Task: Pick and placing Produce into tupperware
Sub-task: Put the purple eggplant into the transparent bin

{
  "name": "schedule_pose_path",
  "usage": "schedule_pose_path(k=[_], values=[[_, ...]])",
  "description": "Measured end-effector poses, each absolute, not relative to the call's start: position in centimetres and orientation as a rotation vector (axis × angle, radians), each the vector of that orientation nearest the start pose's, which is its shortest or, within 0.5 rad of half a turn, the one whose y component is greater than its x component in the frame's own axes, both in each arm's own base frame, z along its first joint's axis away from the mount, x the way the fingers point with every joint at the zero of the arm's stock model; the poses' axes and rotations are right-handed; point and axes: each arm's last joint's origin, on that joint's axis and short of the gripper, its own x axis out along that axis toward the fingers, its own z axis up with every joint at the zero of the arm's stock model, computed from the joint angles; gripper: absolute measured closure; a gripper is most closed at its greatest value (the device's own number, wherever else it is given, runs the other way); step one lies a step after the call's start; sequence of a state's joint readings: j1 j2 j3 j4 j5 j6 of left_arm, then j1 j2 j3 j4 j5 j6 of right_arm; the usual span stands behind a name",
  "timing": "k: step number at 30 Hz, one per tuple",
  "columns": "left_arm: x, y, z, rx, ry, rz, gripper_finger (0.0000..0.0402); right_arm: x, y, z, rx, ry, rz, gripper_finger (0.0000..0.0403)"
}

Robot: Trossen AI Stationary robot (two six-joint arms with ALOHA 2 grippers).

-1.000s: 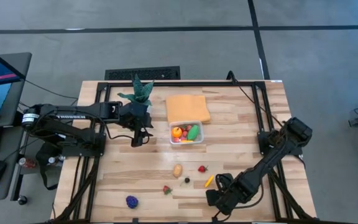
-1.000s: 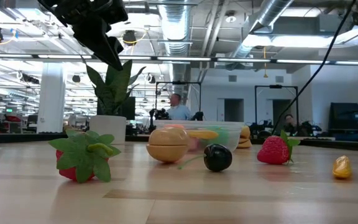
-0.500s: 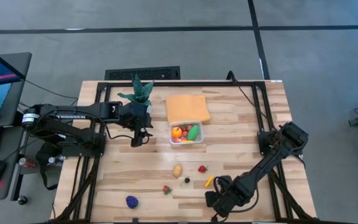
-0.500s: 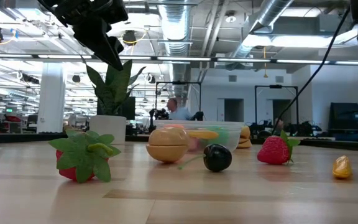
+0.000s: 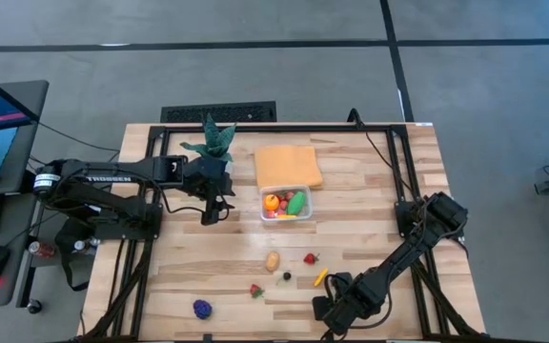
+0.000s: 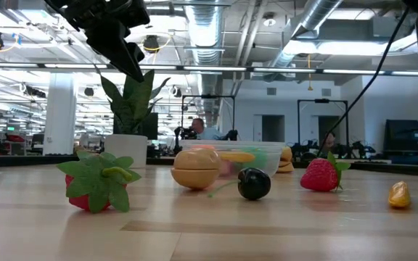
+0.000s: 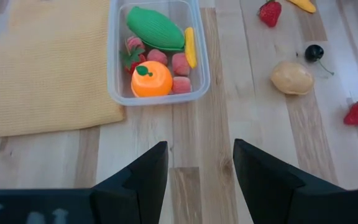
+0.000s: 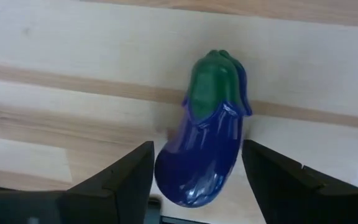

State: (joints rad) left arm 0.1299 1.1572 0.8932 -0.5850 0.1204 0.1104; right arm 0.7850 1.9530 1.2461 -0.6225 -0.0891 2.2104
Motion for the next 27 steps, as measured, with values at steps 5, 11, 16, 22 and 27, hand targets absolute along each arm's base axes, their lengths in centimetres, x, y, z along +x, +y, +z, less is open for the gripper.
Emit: schedule_pose_path(k=[5,11,16,22,27], values=[[22.84,2.63,26.68,-0.002,0.841,-0.037,0.0228,25.75,26.11,14.12,1.306,1.345,-0.888,0.0194],[22.84,2.63,26.68,-0.003,0.841,-0.037,0.0228,25.77,26.10,14.17,1.305,1.337,-0.885,0.0245],[22.84,2.63,26.68,-0.003,0.841,-0.037,0.0228,25.81,26.13,14.29,1.310,1.336,-0.879,0.0274],[22.84,2.64,26.68,-0.003,0.841,-0.036,0.0228,25.83,26.11,14.28,1.308,1.322,-0.879,0.0271],[22.84,2.64,26.68,-0.002,0.841,-0.035,0.0228,25.86,26.06,14.28,1.304,1.304,-0.882,0.0267]])
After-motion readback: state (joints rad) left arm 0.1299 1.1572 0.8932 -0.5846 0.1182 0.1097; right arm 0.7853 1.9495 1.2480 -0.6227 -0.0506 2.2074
